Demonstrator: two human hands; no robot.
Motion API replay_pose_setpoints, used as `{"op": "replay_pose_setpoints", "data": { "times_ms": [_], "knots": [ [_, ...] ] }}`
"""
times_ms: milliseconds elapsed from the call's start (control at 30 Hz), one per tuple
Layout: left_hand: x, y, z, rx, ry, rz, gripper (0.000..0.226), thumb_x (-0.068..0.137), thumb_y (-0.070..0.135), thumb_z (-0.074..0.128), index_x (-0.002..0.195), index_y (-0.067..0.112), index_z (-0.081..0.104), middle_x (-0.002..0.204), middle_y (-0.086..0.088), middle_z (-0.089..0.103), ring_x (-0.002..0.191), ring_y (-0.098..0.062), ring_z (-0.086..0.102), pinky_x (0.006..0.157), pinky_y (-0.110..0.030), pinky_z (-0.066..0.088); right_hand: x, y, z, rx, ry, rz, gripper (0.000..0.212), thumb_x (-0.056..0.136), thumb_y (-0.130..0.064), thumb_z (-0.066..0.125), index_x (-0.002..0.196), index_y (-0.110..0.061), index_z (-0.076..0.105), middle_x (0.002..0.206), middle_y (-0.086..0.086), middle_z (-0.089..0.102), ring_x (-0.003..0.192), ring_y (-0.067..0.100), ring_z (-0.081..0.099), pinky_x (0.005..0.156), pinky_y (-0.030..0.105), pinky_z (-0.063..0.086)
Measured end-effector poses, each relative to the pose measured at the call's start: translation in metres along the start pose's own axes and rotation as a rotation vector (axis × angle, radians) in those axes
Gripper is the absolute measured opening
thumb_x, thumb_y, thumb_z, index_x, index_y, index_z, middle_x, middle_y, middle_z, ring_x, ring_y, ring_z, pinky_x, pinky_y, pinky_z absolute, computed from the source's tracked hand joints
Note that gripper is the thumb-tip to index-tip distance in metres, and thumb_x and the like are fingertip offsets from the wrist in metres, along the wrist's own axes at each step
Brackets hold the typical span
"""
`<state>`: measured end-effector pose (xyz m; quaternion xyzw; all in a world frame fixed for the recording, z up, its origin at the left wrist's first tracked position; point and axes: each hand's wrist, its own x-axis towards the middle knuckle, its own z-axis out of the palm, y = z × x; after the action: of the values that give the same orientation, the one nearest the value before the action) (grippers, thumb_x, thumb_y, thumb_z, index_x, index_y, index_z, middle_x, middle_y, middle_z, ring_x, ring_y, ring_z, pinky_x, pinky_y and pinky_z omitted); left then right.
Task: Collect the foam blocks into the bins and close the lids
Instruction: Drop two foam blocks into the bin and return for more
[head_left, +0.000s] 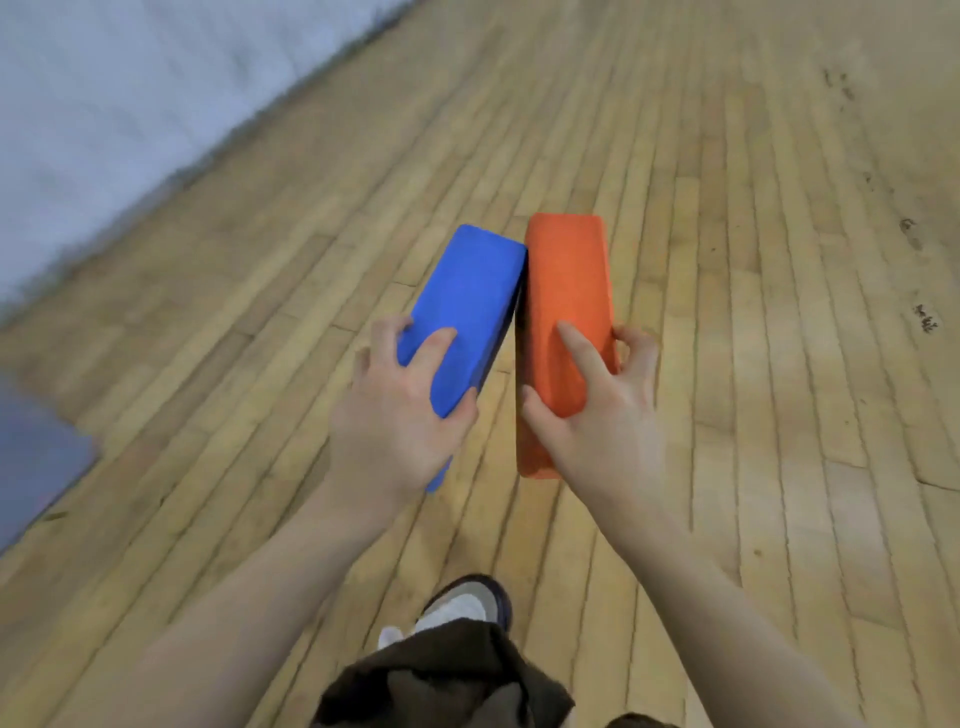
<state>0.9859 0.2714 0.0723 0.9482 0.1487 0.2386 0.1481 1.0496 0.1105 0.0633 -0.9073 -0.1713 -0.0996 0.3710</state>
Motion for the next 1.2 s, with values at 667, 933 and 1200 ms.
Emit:
{"op": "replay_pose_setpoints", "data": {
  "times_ms": [667,933,1200],
  "knots": [
    [-0.118,-0.403,-0.332,0.651,0.349,-0.499,0.044,0.070,0.032,0.066,0.110,0.012,0.067,0.124,-0.024,0.056,0.097,-0.041,0.061,0.068,-0.045,0.051,-0.074,-0.461,0.263,0.402,-0.468,-0.548,0.052,0.075,-0.043,0.070,0.125,-0.035,0.058,0.146,-0.003,0.034,0.123,0.016,0.046,0.090,0.038,0.047],
    [-0.064,-0.536,-0.378,0.906,0.124,-0.379,0.052,0.052,0.024,0.089,0.100,0.011,0.071,0.123,-0.020,0.060,0.103,-0.043,0.060,0.081,-0.048,0.049,-0.054,-0.568,0.358,0.403,-0.479,-0.470,0.056,0.080,-0.049,0.063,0.131,-0.028,0.051,0.136,0.002,0.033,0.121,0.025,0.047,0.089,0.040,0.047],
    [-0.066,-0.575,-0.318,0.611,0.037,-0.813,0.060,0.093,0.032,0.054,0.146,0.024,0.029,0.154,-0.017,0.017,0.127,-0.040,0.038,0.100,-0.056,0.031,-0.025,-0.544,0.385,0.348,-0.711,-0.508,0.086,0.068,-0.053,0.075,0.142,-0.030,0.036,0.144,-0.002,0.030,0.126,0.016,0.041,0.099,0.035,0.041]
  ]
}}
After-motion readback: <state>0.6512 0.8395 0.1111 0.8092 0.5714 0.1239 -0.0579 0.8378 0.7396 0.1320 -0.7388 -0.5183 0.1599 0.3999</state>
